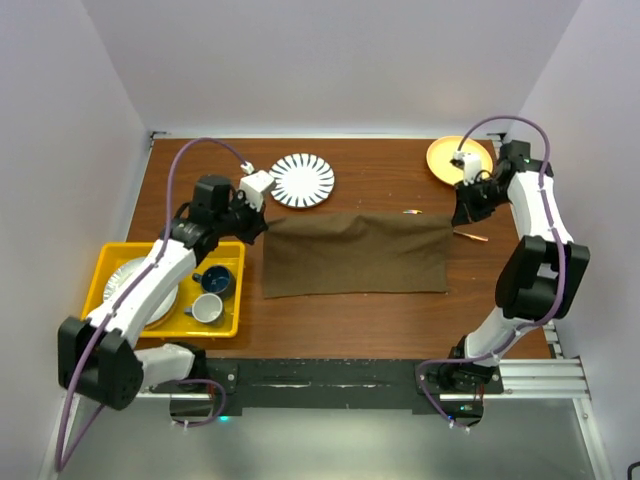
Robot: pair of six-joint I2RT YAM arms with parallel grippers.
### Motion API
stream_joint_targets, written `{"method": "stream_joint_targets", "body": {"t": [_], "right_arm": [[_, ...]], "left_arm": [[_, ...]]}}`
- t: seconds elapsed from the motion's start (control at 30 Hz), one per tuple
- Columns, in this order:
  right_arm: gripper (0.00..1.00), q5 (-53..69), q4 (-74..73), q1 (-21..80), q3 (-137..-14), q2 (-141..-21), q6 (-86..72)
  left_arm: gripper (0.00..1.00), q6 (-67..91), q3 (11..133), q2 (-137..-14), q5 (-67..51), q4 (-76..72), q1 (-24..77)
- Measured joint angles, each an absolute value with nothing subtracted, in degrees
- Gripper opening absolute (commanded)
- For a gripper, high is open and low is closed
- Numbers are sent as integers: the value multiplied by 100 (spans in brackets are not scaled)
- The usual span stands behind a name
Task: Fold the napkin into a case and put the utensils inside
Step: Fold and flatten the napkin at the center of the board.
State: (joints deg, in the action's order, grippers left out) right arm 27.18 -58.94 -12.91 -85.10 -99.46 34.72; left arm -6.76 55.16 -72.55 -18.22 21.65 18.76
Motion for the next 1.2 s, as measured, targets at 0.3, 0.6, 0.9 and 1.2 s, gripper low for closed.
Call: {"method": "stream_joint_targets", "body": {"t": [0.3,0.6,0.9,1.2], "right_arm": [[0,3155,-5996,-1594,-8527,-8180,3448],[0,3138,-5977,-1608,-8326,-5680,3170],[0,2606,-6429,-1605,-8608,-4722,3138],[0,2580,-5951,-1358,-7771,-6845,3343]], "left_arm": [[0,-1022,5833,-5859,-2305,2672,1876],[0,-1476,6158,-4917,-2873,3677,1876],[0,-1435,6748,-4547,-3245,4294,1876],[0,-856,6276,-6139,-2375,3669,1876]]}}
